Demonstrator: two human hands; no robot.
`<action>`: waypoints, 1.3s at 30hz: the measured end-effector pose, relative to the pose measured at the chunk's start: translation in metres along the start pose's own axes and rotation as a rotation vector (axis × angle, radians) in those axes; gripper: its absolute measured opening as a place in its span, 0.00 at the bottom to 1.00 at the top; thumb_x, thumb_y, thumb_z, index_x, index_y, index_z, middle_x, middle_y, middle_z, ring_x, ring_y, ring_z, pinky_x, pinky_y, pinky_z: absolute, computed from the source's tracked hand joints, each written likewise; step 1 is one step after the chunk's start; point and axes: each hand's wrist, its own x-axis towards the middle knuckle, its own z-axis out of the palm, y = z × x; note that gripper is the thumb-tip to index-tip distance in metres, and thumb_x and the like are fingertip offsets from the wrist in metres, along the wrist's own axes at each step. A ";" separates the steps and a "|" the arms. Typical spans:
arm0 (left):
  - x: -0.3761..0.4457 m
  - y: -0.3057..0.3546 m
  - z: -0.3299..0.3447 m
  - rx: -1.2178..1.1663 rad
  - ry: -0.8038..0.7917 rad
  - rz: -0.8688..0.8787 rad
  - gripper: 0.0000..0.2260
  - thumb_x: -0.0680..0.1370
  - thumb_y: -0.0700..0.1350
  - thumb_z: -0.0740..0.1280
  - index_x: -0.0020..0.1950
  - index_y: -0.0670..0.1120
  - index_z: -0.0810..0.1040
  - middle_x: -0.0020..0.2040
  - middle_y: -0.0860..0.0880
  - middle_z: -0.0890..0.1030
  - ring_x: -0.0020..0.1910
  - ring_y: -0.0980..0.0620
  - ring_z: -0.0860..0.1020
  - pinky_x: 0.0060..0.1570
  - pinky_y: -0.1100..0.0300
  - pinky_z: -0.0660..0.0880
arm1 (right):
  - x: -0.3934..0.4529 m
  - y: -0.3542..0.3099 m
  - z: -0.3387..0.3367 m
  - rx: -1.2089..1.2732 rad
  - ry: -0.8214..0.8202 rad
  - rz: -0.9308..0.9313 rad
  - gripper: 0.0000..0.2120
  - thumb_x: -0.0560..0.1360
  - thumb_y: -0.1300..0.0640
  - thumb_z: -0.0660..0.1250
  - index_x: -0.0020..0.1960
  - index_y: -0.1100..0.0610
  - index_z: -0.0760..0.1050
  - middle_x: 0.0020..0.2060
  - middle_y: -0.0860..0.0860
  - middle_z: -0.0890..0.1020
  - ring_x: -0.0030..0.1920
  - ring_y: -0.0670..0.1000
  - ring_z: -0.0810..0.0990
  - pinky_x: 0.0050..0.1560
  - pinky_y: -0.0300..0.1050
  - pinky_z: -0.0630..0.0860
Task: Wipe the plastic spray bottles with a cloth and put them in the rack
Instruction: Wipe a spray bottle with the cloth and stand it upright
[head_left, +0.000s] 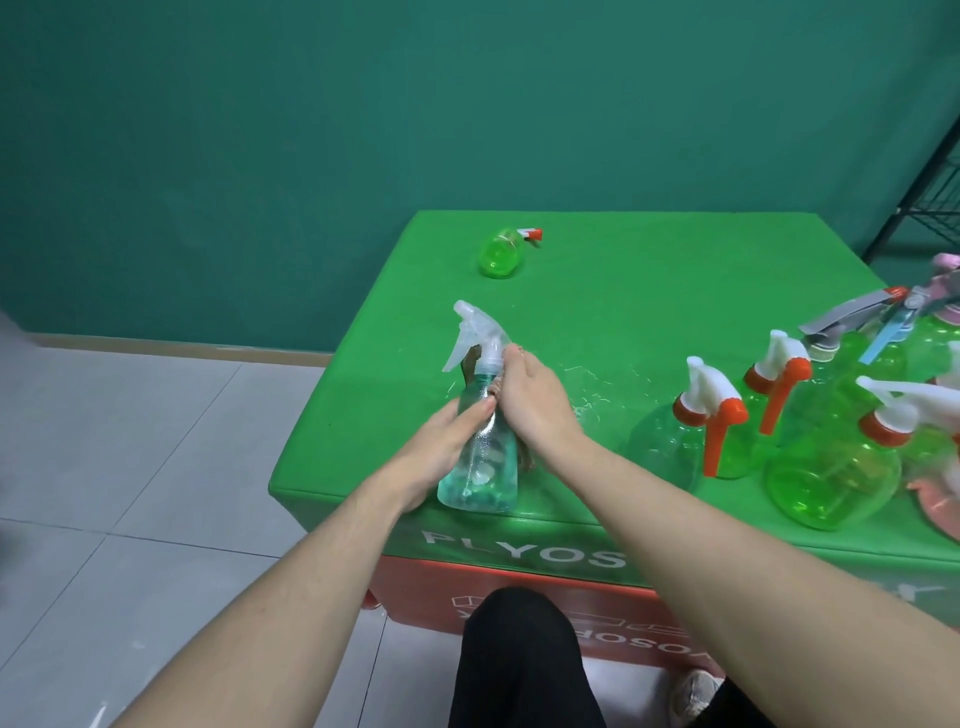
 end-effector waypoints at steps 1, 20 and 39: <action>-0.001 0.002 0.001 -0.008 -0.004 -0.008 0.20 0.82 0.59 0.64 0.71 0.51 0.75 0.61 0.52 0.84 0.62 0.52 0.81 0.71 0.45 0.71 | -0.002 0.002 -0.003 -0.070 0.002 -0.042 0.22 0.87 0.49 0.46 0.59 0.57 0.76 0.55 0.55 0.80 0.56 0.55 0.78 0.59 0.49 0.72; -0.010 0.000 0.008 -0.186 0.021 -0.101 0.24 0.83 0.62 0.58 0.66 0.45 0.77 0.49 0.44 0.86 0.48 0.44 0.84 0.60 0.42 0.79 | -0.024 0.003 -0.007 -0.236 -0.050 -0.268 0.21 0.87 0.48 0.49 0.74 0.53 0.70 0.70 0.51 0.76 0.63 0.48 0.76 0.65 0.43 0.69; -0.006 -0.013 0.001 -0.486 0.024 -0.149 0.19 0.84 0.55 0.58 0.62 0.42 0.78 0.44 0.44 0.86 0.40 0.46 0.84 0.50 0.47 0.78 | -0.021 0.029 -0.006 0.362 0.041 0.139 0.23 0.86 0.42 0.45 0.71 0.48 0.71 0.64 0.49 0.78 0.64 0.50 0.77 0.70 0.59 0.71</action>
